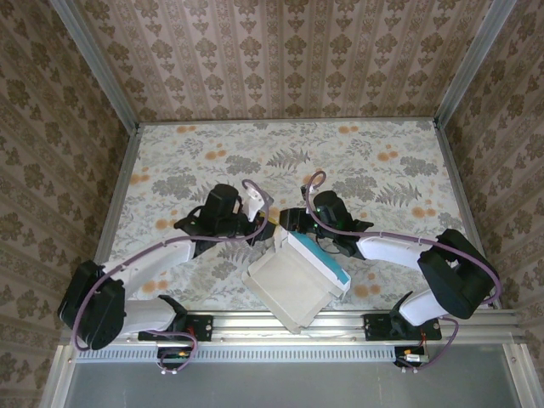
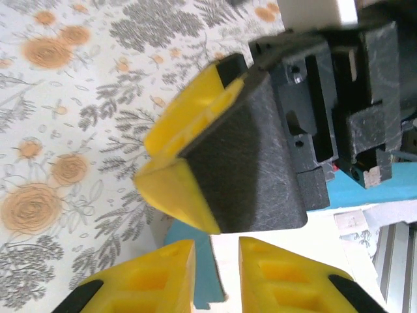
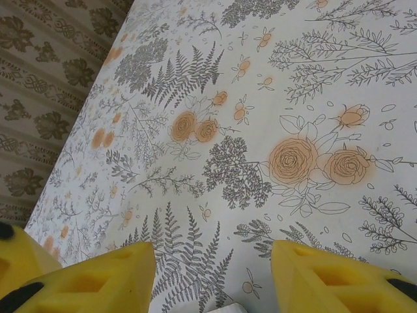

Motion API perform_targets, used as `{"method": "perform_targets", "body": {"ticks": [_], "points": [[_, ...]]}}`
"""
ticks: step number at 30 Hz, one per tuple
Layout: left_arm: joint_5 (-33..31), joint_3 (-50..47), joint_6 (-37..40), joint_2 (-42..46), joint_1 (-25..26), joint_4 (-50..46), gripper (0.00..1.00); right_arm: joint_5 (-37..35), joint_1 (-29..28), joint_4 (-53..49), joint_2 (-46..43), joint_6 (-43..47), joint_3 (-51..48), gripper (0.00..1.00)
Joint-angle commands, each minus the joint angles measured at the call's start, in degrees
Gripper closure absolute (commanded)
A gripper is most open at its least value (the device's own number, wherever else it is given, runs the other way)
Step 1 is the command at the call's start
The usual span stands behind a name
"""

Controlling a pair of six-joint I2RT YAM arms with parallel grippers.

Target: Fold the paper box

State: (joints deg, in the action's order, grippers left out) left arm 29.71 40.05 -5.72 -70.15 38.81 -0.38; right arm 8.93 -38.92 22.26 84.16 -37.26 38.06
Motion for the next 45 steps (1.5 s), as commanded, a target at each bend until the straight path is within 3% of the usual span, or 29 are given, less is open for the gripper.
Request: {"method": "perform_targets", "body": {"ticks": [1, 11, 24, 34, 45], "points": [[2.05, -1.95, -1.35, 1.85, -2.43, -1.18, 0.77, -1.81, -0.46, -4.79, -0.44, 1.98, -0.71, 0.49], [2.06, -9.18, -3.34, -1.50, -3.22, 8.64, 0.78, -1.57, -0.55, -6.19, -0.39, 2.42, 0.52, 0.50], [1.71, -8.59, 1.04, -9.25, 2.87, 17.66, 0.70, -0.68, -0.55, -6.22, -0.23, 1.82, 0.78, 0.50], [-3.85, -7.80, 1.23, -13.65, 5.02, 23.21, 0.66, 0.59, -0.54, -5.85, -0.40, 1.03, 0.85, 0.51], [-7.89, -6.16, 0.19, -17.40, 5.31, 28.23, 0.76, 2.95, -0.54, -6.11, -0.27, 0.16, 1.66, 0.51]]}}
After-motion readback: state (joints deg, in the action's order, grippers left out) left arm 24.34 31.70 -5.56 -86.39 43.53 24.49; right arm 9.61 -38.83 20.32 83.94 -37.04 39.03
